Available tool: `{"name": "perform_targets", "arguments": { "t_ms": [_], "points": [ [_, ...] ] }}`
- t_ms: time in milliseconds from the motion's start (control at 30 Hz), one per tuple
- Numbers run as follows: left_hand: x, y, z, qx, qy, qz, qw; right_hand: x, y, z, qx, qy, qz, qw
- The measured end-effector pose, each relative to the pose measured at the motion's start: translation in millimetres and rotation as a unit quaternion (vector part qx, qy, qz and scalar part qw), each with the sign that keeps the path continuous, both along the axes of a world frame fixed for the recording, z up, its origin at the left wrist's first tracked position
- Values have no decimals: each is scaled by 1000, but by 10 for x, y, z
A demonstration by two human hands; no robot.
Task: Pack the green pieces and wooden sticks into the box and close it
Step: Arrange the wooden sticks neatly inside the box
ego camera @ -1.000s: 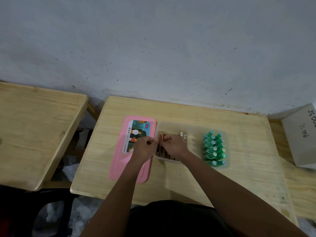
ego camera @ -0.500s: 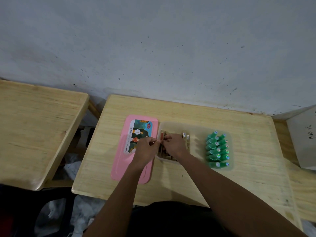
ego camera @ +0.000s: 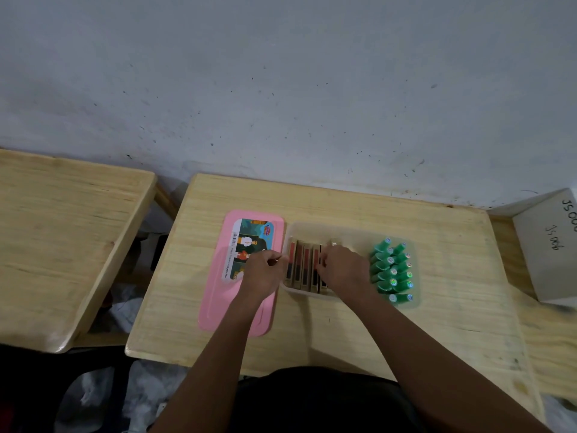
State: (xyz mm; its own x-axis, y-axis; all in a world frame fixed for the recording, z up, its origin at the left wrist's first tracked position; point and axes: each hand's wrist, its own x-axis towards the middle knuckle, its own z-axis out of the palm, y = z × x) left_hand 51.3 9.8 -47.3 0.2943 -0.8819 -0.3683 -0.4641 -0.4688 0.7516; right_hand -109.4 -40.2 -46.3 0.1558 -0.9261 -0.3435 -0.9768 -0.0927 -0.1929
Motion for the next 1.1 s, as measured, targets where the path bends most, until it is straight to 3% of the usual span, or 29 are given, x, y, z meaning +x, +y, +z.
{"name": "perform_targets", "arguments": {
  "t_ms": [233,400,533,667,767,900,967,1000,1100],
  "points": [
    [-10,4,-5,3,2,2,1000,-93,7,31,-80,-43,-33,995],
    [-11,10,15,1,4,0,1000,-198,-43,-8,17,-35,-104,994],
    [-11,17,16,-3,5,3,1000,-235,-34,-27,42,-102,-155,982],
    [-19,16,16,-3,3,6,1000,-242,-62,-42,57,-242,-187,951],
    [-17,17,15,-6,4,5,1000,-214,-47,11,107,-365,-247,891],
    [-12,21,17,-7,0,0,1000,-210,5,149,253,-543,-342,725],
    [-14,22,21,-7,1,0,1000,-226,10,178,276,-577,-350,684],
    [-16,24,22,-8,1,1,1000,-218,11,183,276,-573,-347,689],
    [-22,25,22,-8,6,5,1000,-171,11,130,249,-503,-312,767]
  ]
}}
